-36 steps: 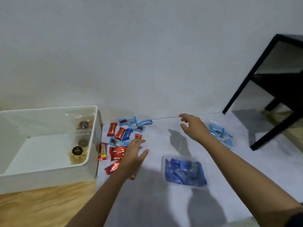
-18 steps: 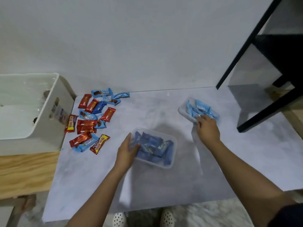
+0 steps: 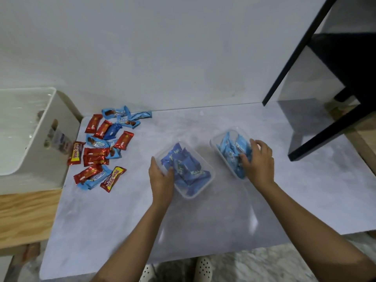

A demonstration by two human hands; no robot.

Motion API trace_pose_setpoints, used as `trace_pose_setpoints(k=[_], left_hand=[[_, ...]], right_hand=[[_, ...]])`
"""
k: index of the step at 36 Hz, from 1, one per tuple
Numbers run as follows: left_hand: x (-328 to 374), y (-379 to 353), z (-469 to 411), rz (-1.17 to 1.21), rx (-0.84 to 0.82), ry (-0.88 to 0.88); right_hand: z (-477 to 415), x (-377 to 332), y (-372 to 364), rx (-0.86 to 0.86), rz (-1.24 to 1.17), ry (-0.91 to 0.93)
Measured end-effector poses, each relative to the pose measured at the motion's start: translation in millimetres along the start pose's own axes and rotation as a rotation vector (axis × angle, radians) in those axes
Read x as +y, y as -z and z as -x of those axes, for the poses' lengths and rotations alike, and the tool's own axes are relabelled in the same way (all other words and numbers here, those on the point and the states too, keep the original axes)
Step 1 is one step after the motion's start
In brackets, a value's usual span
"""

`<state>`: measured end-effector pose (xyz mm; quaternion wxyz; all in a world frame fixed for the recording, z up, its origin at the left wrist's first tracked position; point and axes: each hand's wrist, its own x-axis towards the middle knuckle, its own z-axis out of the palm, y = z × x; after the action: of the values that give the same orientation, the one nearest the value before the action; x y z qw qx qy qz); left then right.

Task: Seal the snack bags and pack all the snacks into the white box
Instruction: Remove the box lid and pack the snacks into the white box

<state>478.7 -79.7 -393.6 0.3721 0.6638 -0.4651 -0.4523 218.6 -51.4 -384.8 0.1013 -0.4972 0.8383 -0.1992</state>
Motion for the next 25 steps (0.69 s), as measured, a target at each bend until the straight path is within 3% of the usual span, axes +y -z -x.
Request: trace_pose_setpoints(k=[5, 11, 25], left_hand=[[-14.8, -4.3, 24.9, 0.145, -0.079, 0.060], [-1.8, -10.8, 7.3, 0.191, -0.082, 0.128], [2.1, -16.6, 3.6, 0.329, -0.092, 0.229]], right_hand=[[-13.9, 5.9, 4.2, -0.108, -0.030, -0.104], [-12.2, 8.9, 6.8, -0.152, -0.373, -0.298], [-25.8, -48.1, 26.3, -0.144, -0.517, -0.074]])
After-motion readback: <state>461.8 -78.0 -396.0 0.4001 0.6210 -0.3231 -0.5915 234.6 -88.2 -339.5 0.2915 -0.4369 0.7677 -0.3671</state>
